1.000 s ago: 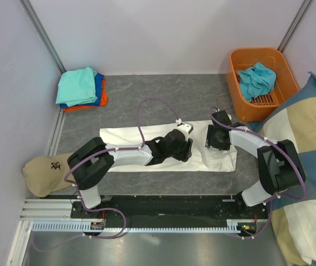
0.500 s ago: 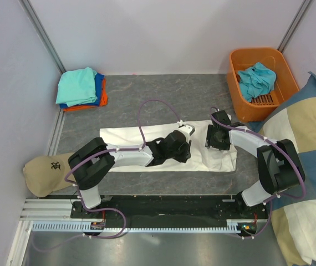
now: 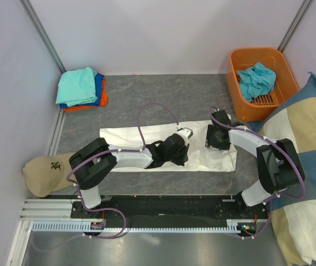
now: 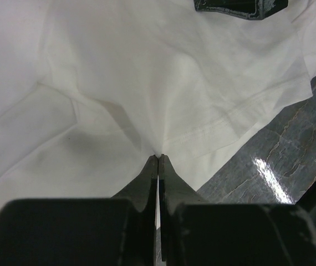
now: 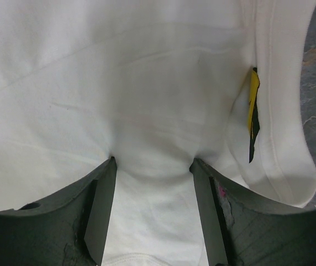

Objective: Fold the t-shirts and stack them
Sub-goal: Fold the tshirt

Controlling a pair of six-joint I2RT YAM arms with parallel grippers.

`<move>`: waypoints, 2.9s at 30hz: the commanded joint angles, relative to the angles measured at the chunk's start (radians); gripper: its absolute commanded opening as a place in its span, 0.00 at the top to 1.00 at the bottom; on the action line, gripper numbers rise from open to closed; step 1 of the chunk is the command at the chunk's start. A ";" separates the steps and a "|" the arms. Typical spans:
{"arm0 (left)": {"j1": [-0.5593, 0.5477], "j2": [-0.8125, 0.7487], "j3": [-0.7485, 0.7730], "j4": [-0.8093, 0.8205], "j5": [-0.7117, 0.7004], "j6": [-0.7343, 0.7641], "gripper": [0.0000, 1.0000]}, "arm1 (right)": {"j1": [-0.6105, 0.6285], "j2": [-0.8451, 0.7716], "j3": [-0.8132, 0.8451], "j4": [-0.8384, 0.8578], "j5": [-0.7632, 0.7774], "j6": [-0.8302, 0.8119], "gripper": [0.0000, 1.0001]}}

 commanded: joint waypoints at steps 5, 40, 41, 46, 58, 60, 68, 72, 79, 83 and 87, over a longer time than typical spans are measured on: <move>-0.010 -0.085 0.065 -0.135 0.018 -0.014 0.98 | 0.005 0.067 -0.028 -0.024 0.014 -0.005 0.34; -0.011 -0.341 0.210 -0.603 -0.219 -0.011 0.34 | 0.005 0.083 -0.023 -0.027 0.020 -0.006 0.34; -0.005 -0.336 0.207 -0.603 -0.235 -0.005 0.33 | 0.006 0.078 -0.020 -0.029 0.019 -0.006 0.34; 0.032 -0.283 0.173 -0.564 -0.281 0.006 0.30 | 0.008 0.020 -0.008 -0.052 0.008 -0.006 0.33; 0.121 -0.141 0.133 -0.409 -0.253 0.009 0.30 | 0.016 -0.201 0.125 -0.164 -0.093 -0.040 0.32; 0.185 -0.154 0.104 -0.390 -0.218 0.000 0.30 | 0.016 -0.227 0.127 -0.164 -0.109 -0.038 0.31; 0.379 -0.152 0.087 -0.322 -0.111 0.046 0.30 | 0.026 -0.255 0.093 -0.150 -0.127 -0.015 0.30; 0.379 -0.091 0.194 -0.308 -0.052 0.133 0.31 | 0.035 -0.276 0.078 -0.153 -0.127 -0.008 0.30; 0.380 0.081 0.429 -0.264 0.161 0.415 0.18 | 0.042 -0.335 0.040 -0.171 -0.129 0.009 0.30; 0.395 0.251 0.698 -0.392 0.271 0.578 0.00 | 0.043 -0.376 0.030 -0.185 -0.138 0.020 0.29; 0.412 0.429 0.936 -0.515 0.428 0.669 0.00 | 0.042 -0.402 0.029 -0.200 -0.144 0.018 0.29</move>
